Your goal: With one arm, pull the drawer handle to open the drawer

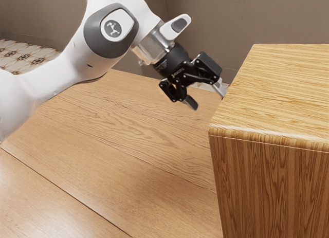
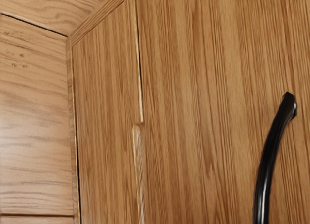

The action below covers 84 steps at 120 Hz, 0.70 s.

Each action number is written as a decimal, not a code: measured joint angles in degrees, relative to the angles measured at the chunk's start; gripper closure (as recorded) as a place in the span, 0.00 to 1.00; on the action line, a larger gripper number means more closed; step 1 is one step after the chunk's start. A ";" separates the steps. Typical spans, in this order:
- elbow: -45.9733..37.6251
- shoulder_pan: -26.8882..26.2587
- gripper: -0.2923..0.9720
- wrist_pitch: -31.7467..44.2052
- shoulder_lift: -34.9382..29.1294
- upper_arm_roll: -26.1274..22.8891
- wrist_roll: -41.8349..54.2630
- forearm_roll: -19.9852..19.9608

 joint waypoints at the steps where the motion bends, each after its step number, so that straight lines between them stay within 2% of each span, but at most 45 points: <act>1: 0.14 0.04 0.23 0.00 0.14 -0.02 0.00 0.00; 27: 2.11 -0.03 0.23 0.15 2.07 -0.26 -0.03 -0.04; 84: 0.86 -0.18 0.23 0.77 2.06 0.05 -0.17 0.20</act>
